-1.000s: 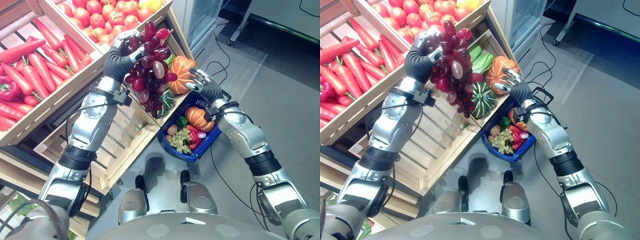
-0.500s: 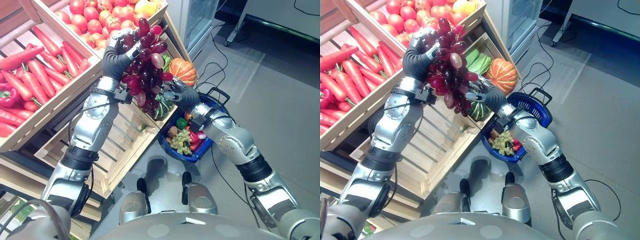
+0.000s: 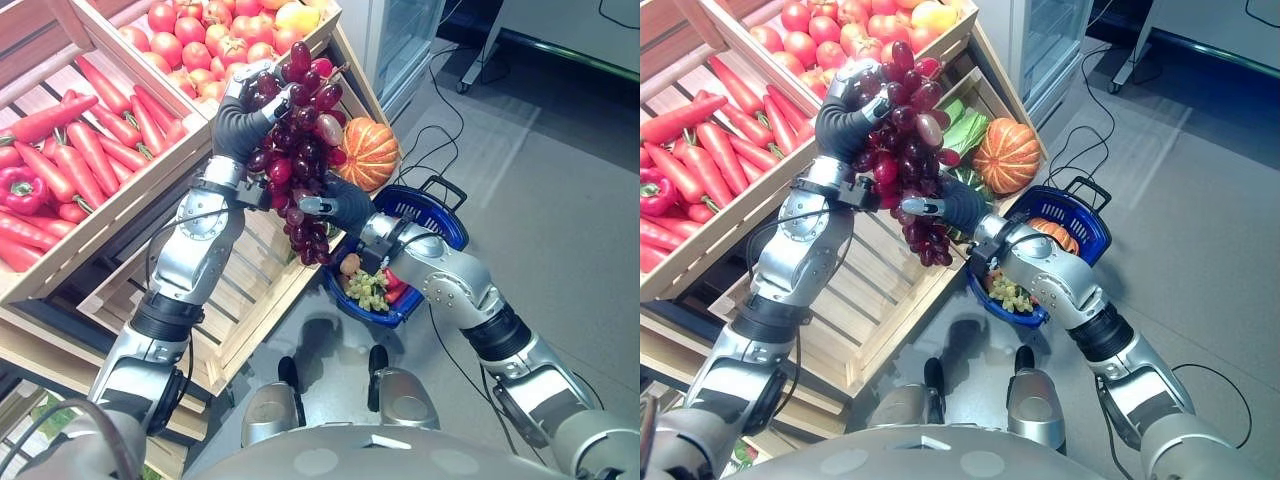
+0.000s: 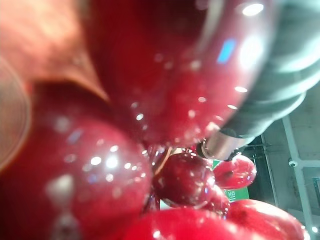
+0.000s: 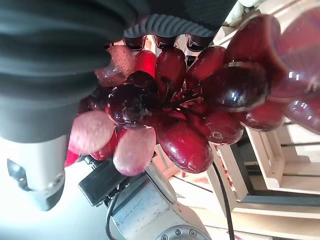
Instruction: Pick up fruits and vegetables into the basket
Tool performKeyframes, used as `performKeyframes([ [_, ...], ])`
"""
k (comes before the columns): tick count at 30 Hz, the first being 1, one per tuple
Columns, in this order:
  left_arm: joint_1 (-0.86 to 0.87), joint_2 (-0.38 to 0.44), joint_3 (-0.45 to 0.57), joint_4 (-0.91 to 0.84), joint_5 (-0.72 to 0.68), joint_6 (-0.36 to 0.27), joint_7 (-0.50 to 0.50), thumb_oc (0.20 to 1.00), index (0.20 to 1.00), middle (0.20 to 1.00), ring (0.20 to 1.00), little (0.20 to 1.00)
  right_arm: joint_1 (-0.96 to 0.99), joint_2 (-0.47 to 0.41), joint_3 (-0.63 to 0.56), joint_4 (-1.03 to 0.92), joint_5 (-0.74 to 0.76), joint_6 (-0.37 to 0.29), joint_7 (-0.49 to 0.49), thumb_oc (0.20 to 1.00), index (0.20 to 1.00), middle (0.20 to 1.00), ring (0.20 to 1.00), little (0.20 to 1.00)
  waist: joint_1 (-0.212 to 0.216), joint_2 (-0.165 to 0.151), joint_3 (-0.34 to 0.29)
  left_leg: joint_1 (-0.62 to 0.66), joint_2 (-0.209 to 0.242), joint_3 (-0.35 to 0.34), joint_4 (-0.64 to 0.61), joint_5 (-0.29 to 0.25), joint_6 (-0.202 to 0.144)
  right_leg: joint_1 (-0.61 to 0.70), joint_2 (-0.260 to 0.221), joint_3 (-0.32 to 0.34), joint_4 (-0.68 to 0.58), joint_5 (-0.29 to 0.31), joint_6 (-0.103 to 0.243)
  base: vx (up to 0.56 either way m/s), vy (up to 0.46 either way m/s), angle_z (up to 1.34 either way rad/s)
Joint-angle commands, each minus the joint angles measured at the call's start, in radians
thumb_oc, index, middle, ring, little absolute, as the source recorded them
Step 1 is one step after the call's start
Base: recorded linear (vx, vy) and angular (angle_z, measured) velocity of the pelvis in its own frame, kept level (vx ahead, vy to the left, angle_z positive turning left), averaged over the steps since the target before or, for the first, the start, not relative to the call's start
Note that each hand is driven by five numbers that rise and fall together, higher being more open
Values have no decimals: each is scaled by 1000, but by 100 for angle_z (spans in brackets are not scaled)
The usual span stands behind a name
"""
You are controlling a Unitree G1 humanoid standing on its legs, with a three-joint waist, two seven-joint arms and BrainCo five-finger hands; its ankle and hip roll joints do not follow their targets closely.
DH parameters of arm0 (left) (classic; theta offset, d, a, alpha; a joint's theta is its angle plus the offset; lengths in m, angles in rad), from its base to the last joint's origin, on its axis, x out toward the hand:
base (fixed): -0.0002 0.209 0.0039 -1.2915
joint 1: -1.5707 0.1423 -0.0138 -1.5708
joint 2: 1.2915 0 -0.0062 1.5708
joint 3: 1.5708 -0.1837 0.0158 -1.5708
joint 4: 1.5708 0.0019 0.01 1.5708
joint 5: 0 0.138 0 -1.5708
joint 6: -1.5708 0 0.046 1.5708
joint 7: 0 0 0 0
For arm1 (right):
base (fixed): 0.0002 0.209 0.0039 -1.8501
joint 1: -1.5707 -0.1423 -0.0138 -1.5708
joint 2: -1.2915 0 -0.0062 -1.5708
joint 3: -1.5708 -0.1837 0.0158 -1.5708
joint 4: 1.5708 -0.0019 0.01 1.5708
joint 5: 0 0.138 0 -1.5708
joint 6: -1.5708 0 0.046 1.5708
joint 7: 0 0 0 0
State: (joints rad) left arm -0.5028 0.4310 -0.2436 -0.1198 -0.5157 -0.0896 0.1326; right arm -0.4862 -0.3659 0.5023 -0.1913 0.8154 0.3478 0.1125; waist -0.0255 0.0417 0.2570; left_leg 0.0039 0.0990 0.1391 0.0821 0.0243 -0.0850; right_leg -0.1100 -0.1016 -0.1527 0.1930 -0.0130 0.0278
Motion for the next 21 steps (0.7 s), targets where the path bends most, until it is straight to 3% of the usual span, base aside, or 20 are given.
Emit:
performKeyframes([
  [1,-124,-18,-38,43,31,-37,22,200,200,200,200,200,-114,183,89,-139,99,-41,41,1000,1000,1000,1000,1000,-8,-55,-12,-12,-46,7,49,-31,44,91,-14,-27,-14,-50,31,0,0,0],
  [8,-140,-48,-68,60,18,-37,33,200,200,200,200,200,-142,218,128,-115,83,-35,25,1000,1000,1000,1000,1000,-4,-60,-8,-15,-45,7,44,-27,45,87,-11,-25,-18,-47,30,0,0,0],
  [9,-141,-48,-69,59,17,-36,32,200,200,200,200,200,-144,218,129,-113,81,-34,22,740,740,740,740,740,-3,-60,-7,-15,-45,7,44,-27,45,87,-11,-25,-18,-47,30,0,0,0],
  [10,-142,-51,-73,64,18,-34,31,200,200,200,200,200,-151,218,131,-101,67,-42,10,200,200,200,200,200,-3,-62,-7,-16,-45,7,43,-27,45,86,-10,-26,-18,-46,30,0,0,0],
  [14,-143,-53,-80,66,8,-9,44,200,200,200,200,200,-167,214,133,-84,42,-68,12,200,200,200,200,200,-1,-63,-3,-18,-44,7,43,-26,44,83,-10,-26,-18,-44,30,0,0,0],
  [17,-135,-59,-79,75,21,56,77,200,200,200,200,200,-173,214,130,-86,39,-82,27,200,200,200,200,200,0,-62,0,-20,-43,7,42,-25,45,81,-9,-26,-19,-43,30,0,0,0],
  [18,-131,-58,-79,93,13,94,105,307,307,307,307,307,-177,215,124,-90,46,-95,28,200,200,200,200,200,0,-61,4,-20,-43,8,41,-24,45,80,-8,-27,-18,-43,30,0,0,0],
  [20,-126,-59,-78,118,8,134,123,598,598,598,598,598,-180,216,117,-92,58,-107,31,200,200,200,200,200,0,-59,7,-22,-43,9,42,-23,46,79,-8,-28,-18,-42,31,0,0,0],
  [21,-124,-63,-77,137,-15,149,118,1000,1000,1000,1000,1000,-184,222,106,-97,73,-113,28,200,200,200,200,200,0,-58,11,-24,-43,9,44,-22,46,76,-8,-28,-15,-42,32,0,0,0],
])
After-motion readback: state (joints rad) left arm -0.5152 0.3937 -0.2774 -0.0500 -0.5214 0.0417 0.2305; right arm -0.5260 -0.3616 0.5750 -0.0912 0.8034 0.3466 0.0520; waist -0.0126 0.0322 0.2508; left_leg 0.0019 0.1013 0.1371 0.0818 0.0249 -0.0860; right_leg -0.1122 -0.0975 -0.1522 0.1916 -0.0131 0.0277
